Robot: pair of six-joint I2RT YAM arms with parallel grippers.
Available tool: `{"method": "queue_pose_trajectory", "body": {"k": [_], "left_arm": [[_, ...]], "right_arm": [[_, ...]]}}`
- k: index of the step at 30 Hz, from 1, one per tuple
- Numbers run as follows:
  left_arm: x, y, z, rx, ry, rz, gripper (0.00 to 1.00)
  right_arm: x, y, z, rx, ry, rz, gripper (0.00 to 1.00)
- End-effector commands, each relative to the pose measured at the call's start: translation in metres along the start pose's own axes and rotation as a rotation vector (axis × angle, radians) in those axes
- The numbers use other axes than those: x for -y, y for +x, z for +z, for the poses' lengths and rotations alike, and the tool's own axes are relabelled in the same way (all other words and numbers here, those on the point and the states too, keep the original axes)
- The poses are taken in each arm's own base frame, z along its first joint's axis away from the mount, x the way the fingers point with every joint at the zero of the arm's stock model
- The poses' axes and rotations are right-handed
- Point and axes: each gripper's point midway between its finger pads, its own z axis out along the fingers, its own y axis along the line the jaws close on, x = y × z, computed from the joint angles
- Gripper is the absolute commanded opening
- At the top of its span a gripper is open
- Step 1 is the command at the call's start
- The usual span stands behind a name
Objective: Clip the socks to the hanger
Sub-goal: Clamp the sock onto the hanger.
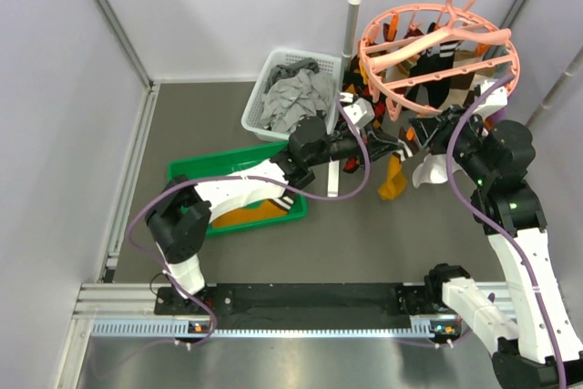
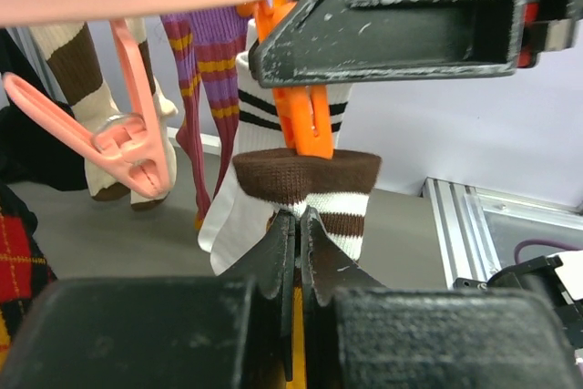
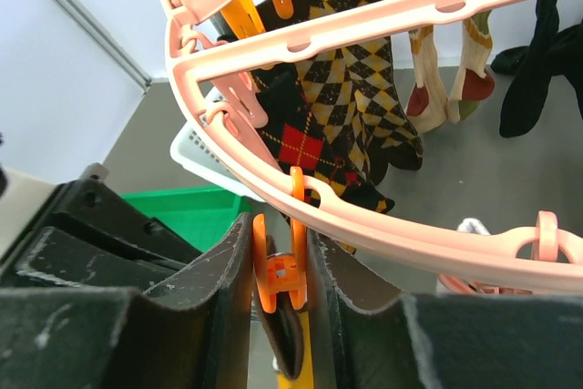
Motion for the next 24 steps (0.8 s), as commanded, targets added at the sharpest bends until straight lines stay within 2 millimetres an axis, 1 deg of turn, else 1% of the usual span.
{"method": "queue_pose_trajectory", "body": {"k": [1, 6, 17, 24], "left_arm": [[0.005, -0.026, 0.010, 0.071, 0.032, 0.028, 0.00], [0.007, -0.028, 0.011, 0.081, 0.043, 0.023, 0.00], [0.017, -0.049, 0.009, 0.129, 0.072, 0.035, 0.00], [0.021, -0.065, 0.006, 0.169, 0.073, 0.044, 0.00]], "right_arm": [[-0.009, -0.008, 0.000, 0.040, -0.045, -0.018, 0.00], [-0.008, -0.008, 0.000, 0.038, -0.041, -0.019, 0.00], [-0.003, -0.003, 0.003, 0.026, -0.024, -0.025, 0.00], [-0.004, -0.004, 0.003, 0.028, -0.026, -0.028, 0.00]]}}
